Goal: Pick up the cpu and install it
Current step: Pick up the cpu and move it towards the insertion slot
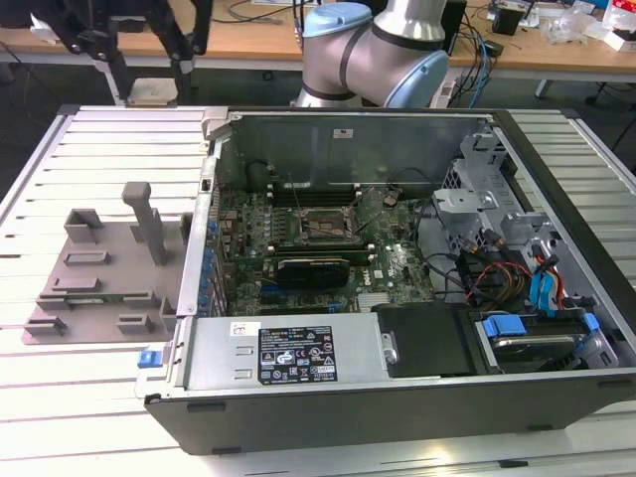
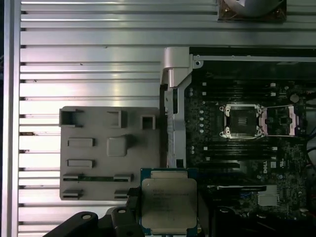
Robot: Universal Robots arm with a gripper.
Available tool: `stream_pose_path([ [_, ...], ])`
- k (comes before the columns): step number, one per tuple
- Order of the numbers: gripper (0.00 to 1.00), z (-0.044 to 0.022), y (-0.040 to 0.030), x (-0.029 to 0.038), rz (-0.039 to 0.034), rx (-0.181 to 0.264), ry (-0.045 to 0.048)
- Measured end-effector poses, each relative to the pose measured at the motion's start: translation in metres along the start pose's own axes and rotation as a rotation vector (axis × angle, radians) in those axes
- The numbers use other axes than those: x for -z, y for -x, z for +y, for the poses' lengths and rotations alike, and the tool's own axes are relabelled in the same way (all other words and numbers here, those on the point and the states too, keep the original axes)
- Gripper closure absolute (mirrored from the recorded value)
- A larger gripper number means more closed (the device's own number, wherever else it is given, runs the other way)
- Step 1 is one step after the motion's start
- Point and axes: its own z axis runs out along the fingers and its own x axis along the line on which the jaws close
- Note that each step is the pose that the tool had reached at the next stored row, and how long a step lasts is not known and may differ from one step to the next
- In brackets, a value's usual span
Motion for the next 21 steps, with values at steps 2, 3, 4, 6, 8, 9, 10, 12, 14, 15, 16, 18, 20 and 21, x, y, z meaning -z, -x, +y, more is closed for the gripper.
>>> stream_pose_path([
  [2, 0.45, 0.0001, 0.0124, -0.0002, 0.0002, 0.0, 0.0001],
  [3, 0.45, 0.0001, 0.0241, -0.0003, 0.0008, 0.0, 0.0],
  [4, 0.45, 0.0002, 0.0329, -0.0005, 0.001, 0.0, 0.0],
  [6, 0.45, 0.0002, 0.0417, -0.0007, 0.0012, 0.0, 0.0001],
  [8, 0.45, 0.0003, 0.0583, -0.0008, 0.0015, 0.0, 0.0],
  [9, 0.45, 0.0003, 0.0661, -0.001, 0.0017, 0.0, 0.0],
  [10, 0.45, 0.0003, 0.072, -0.0011, 0.0017, 0.0, 0.0001],
  [12, 0.45, 0.0004, 0.0811, -0.0012, 0.0018, 0.0, 0.0],
  [14, 0.45, 0.0005, 0.0944, -0.0014, 0.0018, 0.0, 0.0001],
  [15, 0.45, 0.0005, 0.0984, -0.0015, 0.0018, 0.0, 0.0001],
  [16, 0.45, 0.0005, 0.1022, -0.0015, 0.0019, 0.0, 0.0],
  [18, 0.45, 0.0006, 0.115, -0.0017, 0.002, 0.0, 0.0001],
  [20, 0.45, 0.0006, 0.1214, -0.0017, 0.0021, 0.0, 0.0],
  [21, 0.45, 0.0007, 0.1254, -0.0018, 0.0021, 0.0, 0.0],
])
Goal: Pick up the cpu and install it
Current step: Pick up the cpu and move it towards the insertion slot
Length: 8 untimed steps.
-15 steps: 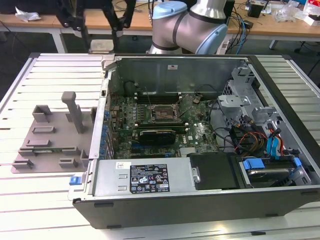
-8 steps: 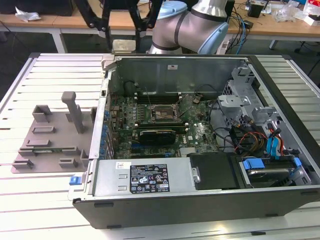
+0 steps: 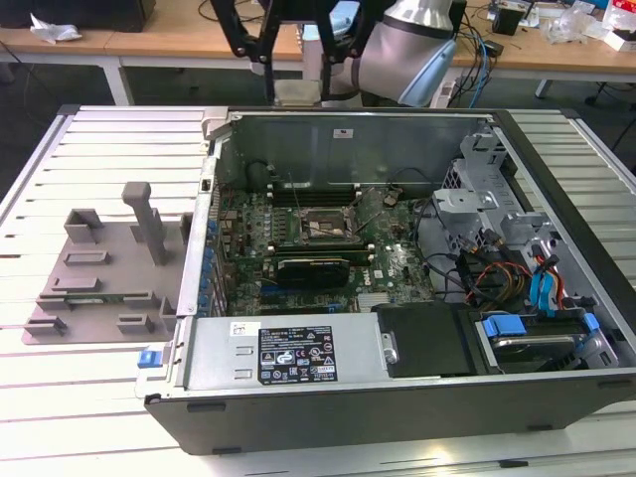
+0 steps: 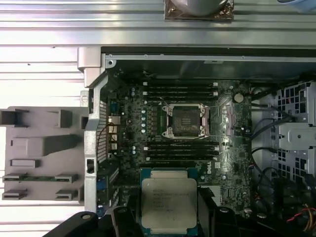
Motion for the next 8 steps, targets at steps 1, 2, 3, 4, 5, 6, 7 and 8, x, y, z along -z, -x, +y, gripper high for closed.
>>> stream_pose_path([
  [1, 0.45, 0.0, 0.0044, 0.0, 0.0001, 0.0, 0.0],
  [2, 0.45, 0.0001, 0.011, -0.0001, 0.0001, 0.0, 0.0],
  [3, 0.45, 0.0001, 0.0171, -0.0002, 0.0002, 0.0, 0.0],
  [4, 0.45, 0.0001, 0.0261, -0.0003, 0.0003, 0.0, 0.0],
  [5, 0.45, 0.0002, 0.0298, -0.0003, 0.0004, 0.0, 0.0],
  [6, 0.45, 0.0002, 0.0331, -0.0004, 0.0003, 0.0, 0.0],
  [7, 0.45, 0.0002, 0.0389, -0.0005, 0.0004, 0.0, 0.0001],
  [8, 0.45, 0.0002, 0.0425, -0.0005, 0.0004, 0.0, 0.0],
])
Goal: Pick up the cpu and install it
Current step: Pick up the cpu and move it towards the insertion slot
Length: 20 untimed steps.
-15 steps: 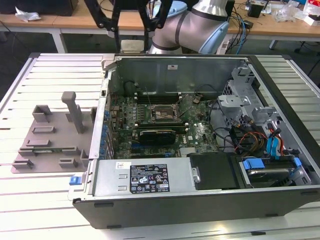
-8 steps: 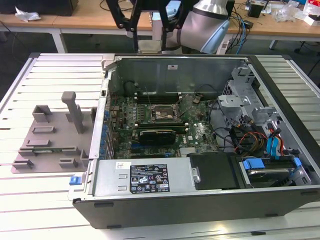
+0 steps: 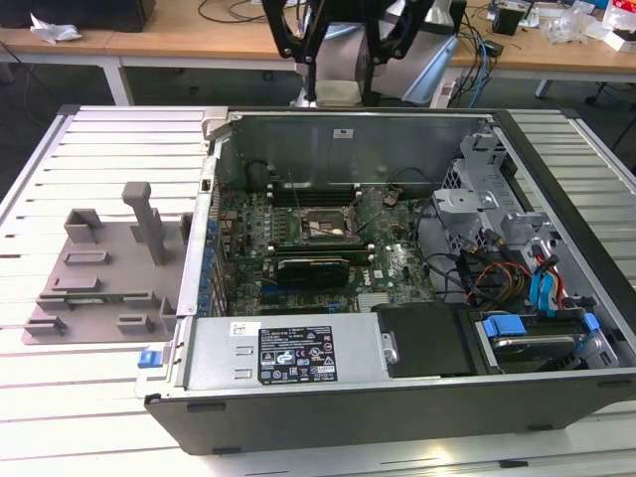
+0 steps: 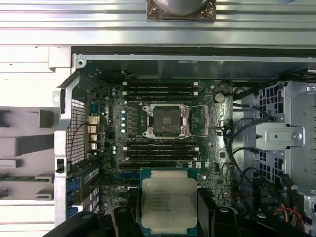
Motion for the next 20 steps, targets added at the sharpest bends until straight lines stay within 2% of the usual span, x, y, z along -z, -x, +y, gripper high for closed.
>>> stream_pose_path([
  [2, 0.45, 0.0, 0.0058, 0.0, 0.0001, 0.0, -0.0001],
  [5, 0.45, 0.0, 0.0063, -0.0001, 0.0, 0.0, 0.0],
  [8, 0.45, -0.0001, 0.0063, -0.0043, 0.0001, 0.0, 0.0],
  [15, 0.45, -0.0011, 0.0059, -0.0326, 0.0005, 0.0, 0.0002],
  [20, 0.45, -0.0015, 0.0058, -0.0442, 0.0009, 0.0, 0.0002],
])
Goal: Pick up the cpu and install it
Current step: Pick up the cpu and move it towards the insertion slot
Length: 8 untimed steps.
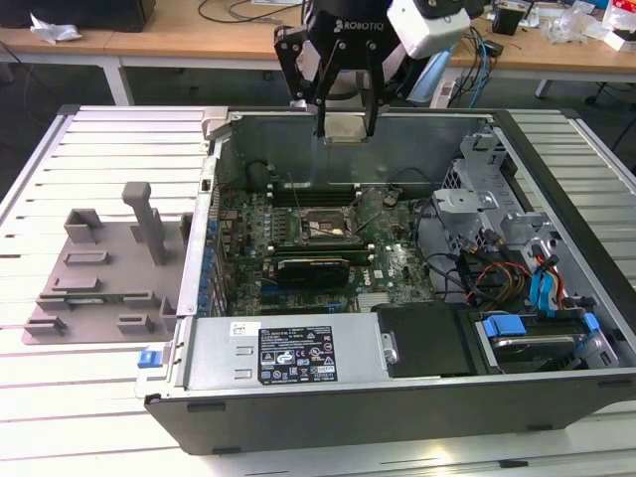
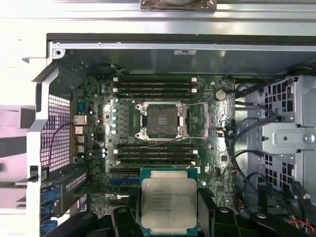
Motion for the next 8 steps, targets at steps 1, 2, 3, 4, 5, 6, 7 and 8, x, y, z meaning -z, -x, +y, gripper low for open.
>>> stream_pose_path([
  [1, 0.45, -0.0001, 0.0, -0.0041, 0.0008, 0.0, 0.0],
  [2, 0.45, -0.0002, 0.0, -0.0067, 0.0011, 0.0, 0.0001],
  [3, 0.45, -0.0003, -0.0001, -0.0084, 0.0015, 0.0, 0.0001],
  [4, 0.45, -0.0004, -0.0001, -0.0119, 0.0021, 0.0, 0.0001],
  [5, 0.45, -0.0006, -0.0002, -0.0171, 0.0029, 0.0, 0.0],
  [6, 0.45, -0.0007, -0.0002, -0.0203, 0.0033, 0.0, 0.0001],
  [7, 0.45, -0.0008, -0.0002, -0.0228, 0.0038, 0.0, 0.0001],
  [8, 0.45, -0.0008, -0.0003, -0.0252, 0.0042, 0.0, 0.0001],
])
